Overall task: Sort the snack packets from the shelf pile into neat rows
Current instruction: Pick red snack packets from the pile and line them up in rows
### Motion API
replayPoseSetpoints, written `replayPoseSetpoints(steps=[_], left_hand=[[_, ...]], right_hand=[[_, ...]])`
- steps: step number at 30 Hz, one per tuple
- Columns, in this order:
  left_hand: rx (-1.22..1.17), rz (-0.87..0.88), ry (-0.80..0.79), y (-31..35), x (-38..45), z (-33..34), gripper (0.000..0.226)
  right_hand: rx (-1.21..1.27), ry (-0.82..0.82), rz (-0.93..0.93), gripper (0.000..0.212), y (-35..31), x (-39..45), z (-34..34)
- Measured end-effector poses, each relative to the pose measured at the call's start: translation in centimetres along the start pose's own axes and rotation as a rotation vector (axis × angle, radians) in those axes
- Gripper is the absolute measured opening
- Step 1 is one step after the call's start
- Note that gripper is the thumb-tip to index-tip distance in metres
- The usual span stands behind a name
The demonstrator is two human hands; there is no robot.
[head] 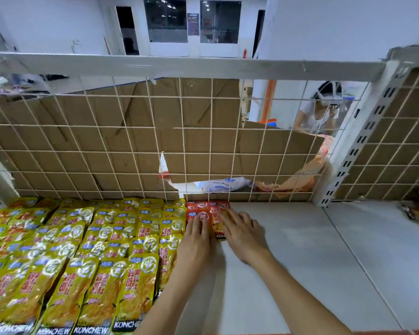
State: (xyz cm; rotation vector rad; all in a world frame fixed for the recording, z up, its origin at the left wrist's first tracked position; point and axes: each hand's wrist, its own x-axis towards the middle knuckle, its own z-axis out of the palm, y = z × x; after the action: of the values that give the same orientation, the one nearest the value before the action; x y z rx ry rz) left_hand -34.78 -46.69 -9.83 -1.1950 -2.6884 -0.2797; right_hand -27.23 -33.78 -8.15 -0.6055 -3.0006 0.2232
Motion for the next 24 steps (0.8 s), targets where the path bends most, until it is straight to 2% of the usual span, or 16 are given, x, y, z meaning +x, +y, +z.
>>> replayPoseSetpoints(steps=[2,5,9,11,16,18,24], left_hand=[[-0.053,0.000,0.001,-0.1,0.0,-0.4,0.032],[-0.103,0.019,-0.076,-0.5,0.4,-1.7,0.032],[-0.065,0.015,-0.060,-0.5,0.3,-3.9,0.018],[-0.052,0.070,-0.012,1.1,-0.8,-5.3,0.025],[-0.131,0.262,0.125,8.6,-6.3,-6.0,0.040],[-0.160,0.328,0.116,12.4,-8.0,-5.4,0.039],[-0.203,0.444,0.057,23.8,-12.9,-4.5,0.035]], right_hand=[[0.012,-0.027,0.013,0.045,-0.2,-0.1,-0.2],[0.080,-0.047,0.047,0.044,-0.3,-0.7,-1.1],[0.040,0.088,0.080,0.044,0.5,-3.9,-3.3],[0.053,0.121,0.118,0.044,1.8,-6.8,-4.5],[0.087,0.182,0.198,0.041,6.4,-17.0,-6.0],[0.060,0.258,0.266,0.040,8.5,-21.3,-5.9],[0.040,0.232,0.456,0.042,15.5,-33.5,-5.6]])
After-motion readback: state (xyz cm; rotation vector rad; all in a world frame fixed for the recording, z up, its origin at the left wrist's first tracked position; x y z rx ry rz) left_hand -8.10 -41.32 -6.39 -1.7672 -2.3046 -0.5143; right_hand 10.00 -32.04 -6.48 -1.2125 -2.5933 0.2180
